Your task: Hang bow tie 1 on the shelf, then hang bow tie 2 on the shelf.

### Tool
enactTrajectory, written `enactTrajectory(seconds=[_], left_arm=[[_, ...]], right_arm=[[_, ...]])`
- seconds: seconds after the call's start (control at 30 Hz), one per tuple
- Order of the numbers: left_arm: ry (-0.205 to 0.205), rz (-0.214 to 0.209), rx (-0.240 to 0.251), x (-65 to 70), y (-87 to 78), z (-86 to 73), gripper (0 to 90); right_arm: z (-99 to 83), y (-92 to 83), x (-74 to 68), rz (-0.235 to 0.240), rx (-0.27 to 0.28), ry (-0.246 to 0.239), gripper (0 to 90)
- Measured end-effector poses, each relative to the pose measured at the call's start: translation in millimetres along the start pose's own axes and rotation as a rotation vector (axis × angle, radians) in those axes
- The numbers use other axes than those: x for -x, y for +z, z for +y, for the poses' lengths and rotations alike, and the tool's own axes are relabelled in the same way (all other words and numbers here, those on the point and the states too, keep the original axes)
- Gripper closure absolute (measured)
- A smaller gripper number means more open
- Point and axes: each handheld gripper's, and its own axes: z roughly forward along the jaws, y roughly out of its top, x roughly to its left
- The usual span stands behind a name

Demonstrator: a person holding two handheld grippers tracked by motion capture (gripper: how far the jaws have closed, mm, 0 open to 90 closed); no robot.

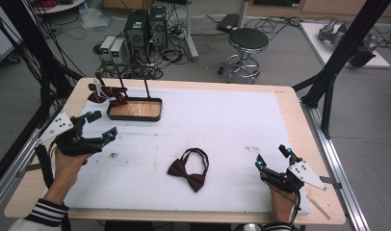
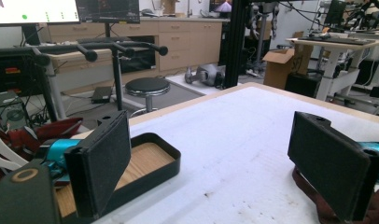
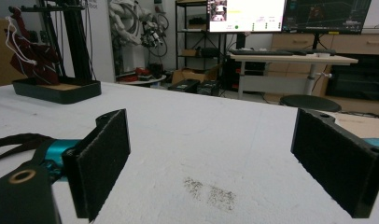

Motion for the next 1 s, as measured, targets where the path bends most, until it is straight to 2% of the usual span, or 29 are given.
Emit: enactTrajectory(seconds=[0.17,0.5,1.0], left_arm=[[0.004,0.002,0.007,6.4,-5.1,-5.8,13.8],[0.005,0.005,0.000,9.5,-10.1,-13.5,13.8],[0.005,0.006,-0.017,7.0,-9.8,-19.9,13.8]], right_arm=[[0.0,0.0,0.0,0.000,0.000,0.001,10.9],[0.0,0.0,0.1,-0.001,0.002,-0.004,10.9],[0.0,0.0,0.0,-0.001,0.001,0.002,11.0]])
